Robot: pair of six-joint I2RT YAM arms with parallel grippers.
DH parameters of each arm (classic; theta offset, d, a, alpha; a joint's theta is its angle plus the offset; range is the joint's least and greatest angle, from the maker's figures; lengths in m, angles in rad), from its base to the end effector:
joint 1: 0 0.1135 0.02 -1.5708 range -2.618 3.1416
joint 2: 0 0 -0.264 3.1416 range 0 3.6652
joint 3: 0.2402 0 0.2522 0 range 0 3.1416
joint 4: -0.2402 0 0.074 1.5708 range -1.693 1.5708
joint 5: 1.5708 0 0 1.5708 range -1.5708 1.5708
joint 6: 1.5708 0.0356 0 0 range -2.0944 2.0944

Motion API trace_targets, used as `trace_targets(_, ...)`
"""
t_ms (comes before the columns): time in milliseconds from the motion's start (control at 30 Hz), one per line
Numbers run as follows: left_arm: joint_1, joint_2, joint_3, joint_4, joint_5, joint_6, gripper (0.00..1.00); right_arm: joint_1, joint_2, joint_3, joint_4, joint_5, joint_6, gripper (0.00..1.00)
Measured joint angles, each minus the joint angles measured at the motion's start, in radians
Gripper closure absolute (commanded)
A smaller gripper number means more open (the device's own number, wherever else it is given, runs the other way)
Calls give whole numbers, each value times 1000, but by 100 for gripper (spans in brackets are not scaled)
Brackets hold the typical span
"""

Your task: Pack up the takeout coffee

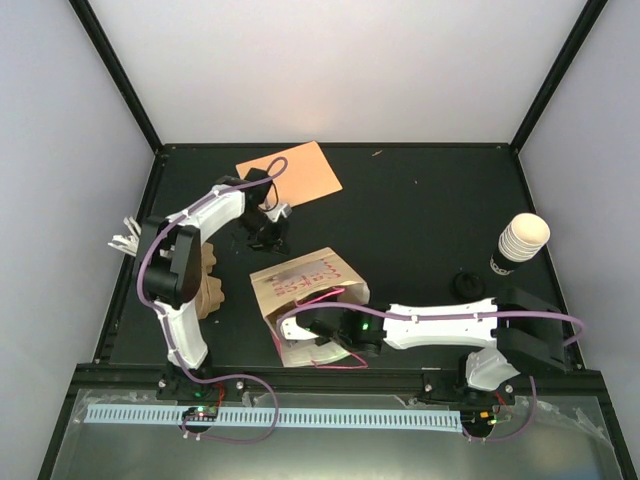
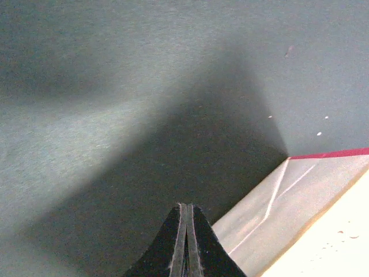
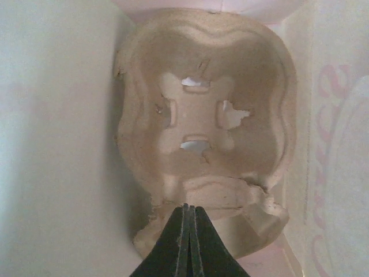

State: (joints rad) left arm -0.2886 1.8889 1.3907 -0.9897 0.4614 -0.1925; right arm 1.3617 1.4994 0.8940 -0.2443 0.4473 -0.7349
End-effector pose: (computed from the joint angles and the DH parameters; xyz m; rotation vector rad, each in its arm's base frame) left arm 0.3360 -0.1163 0.1944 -0.1748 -3.0215 0.7203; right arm 0.0787 0.2969 0.2071 -1.9092 1.3288 -0.2321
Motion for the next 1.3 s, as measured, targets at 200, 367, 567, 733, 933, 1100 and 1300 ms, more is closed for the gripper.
trace_targets(200,-15,30,14,3,92,47,98,0,61,8,22,20,-13,99)
trace_targets(367,-32,36,14,1,140,80,98,-7,67,10,24,7,-27,99)
trace_targets(567,-34,35,14,-2,159,99,98,-31,25,9,-22,-95,-53,99)
trace_targets(733,-34,28,14,-8,167,106,98,-73,-28,9,-62,-174,-80,99)
trace_targets(933,-34,-1,14,-7,177,106,98,-97,-70,7,-126,-220,-102,99)
trace_targets(1100,-34,-32,14,-4,197,106,98,-96,-148,-21,-156,-230,-120,99)
trace_targets(1300,-34,-57,14,3,212,106,98,-96,-209,-78,-172,-229,-139,99)
